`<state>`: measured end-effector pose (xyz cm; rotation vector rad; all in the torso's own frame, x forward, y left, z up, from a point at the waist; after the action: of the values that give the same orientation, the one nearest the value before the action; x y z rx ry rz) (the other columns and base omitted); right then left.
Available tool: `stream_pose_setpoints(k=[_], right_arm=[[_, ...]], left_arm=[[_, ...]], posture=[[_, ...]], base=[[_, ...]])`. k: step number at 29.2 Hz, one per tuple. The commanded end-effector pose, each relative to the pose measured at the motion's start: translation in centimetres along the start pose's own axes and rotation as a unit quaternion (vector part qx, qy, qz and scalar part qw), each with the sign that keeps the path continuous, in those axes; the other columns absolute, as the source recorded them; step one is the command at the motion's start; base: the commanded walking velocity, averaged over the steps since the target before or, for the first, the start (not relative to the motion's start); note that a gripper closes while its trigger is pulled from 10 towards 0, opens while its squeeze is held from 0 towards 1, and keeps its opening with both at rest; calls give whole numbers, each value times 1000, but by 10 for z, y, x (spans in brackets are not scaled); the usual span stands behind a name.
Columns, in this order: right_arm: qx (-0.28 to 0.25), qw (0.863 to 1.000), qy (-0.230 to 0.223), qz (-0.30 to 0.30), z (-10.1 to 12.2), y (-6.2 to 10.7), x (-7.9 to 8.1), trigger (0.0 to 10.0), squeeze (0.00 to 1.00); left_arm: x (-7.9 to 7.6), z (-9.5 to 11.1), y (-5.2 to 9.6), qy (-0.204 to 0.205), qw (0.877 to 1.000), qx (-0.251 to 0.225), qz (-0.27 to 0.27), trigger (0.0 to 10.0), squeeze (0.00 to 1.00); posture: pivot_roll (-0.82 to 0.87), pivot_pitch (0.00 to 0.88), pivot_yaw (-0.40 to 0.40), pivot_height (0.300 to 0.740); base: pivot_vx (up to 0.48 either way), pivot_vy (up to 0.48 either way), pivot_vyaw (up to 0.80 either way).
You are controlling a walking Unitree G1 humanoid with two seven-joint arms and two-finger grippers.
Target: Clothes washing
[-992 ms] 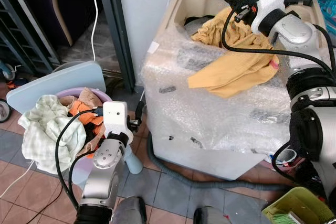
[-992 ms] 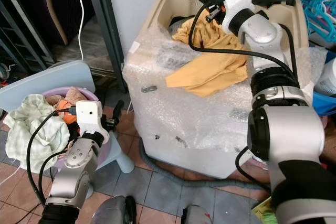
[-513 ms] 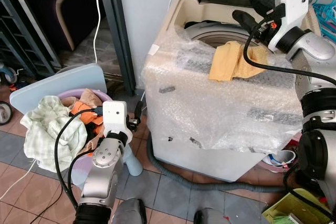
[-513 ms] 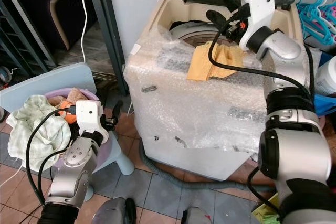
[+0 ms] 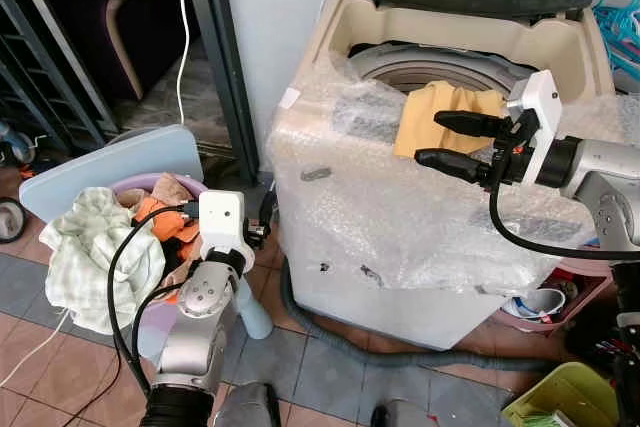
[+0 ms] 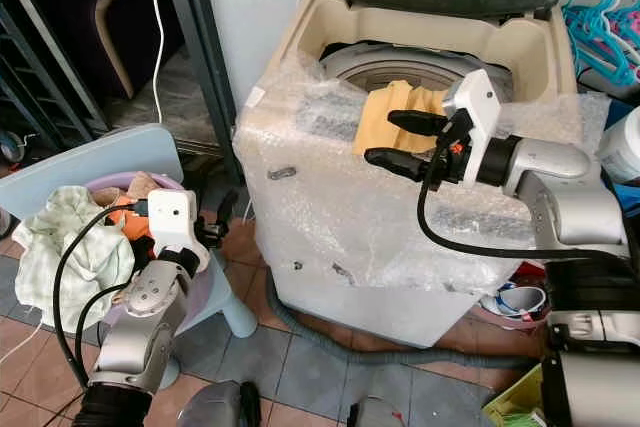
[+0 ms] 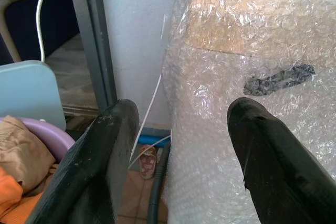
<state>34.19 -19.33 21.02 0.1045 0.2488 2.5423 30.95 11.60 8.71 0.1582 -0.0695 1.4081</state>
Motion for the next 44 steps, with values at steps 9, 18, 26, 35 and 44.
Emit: stream_pose_setpoints(k=[9, 18, 26, 35, 44], right_arm=[[61, 989, 10, -131, -17, -6, -33, 10000, 1000], [-144, 922, 52, -357, 60, 19, -80, 10000, 1000], [-241, 876, 70, -411, 94, 43, -84, 10000, 1000], [-174, 974, 32, -138, 65, 0, -27, 10000, 1000], [-77, 997, -14, -7, 18, -12, 13, 10000, 1000]], left_arm=[[1, -3, 3, -6, 1000, 4, 1, 10000, 0], [0, -2, 1, -7, 1000, 3, -2, 10000, 0], [0, -2, 2, -7, 1000, 5, -1, 10000, 0], [-1, -3, 2, -6, 1000, 5, -3, 10000, 0], [-3, -2, 2, -5, 1000, 4, -6, 10000, 0]], posture=[[-7, 52, 47, 740], [-13, 55, 52, 740], [-13, 60, 51, 740], [-20, 64, 53, 740], [-20, 67, 54, 740]], base=[[0, 0, 0], [0, 0, 0], [0, 0, 0], [0, 0, 0], [0, 0, 0]])
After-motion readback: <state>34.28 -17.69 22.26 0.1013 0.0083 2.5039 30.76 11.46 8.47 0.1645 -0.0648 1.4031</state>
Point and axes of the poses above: a point about 5 cm out from each wrist's last joint towards the gripper, its own y axis pointing back from the gripper into the wrist, its own z axis along the axis of the wrist's last joint, x = y × z, the point moved 3 cm from there along -y, pointing out of the wrist towards the gripper, and after that the axes turned 11 degrees about -y, right-handed, at the moved point
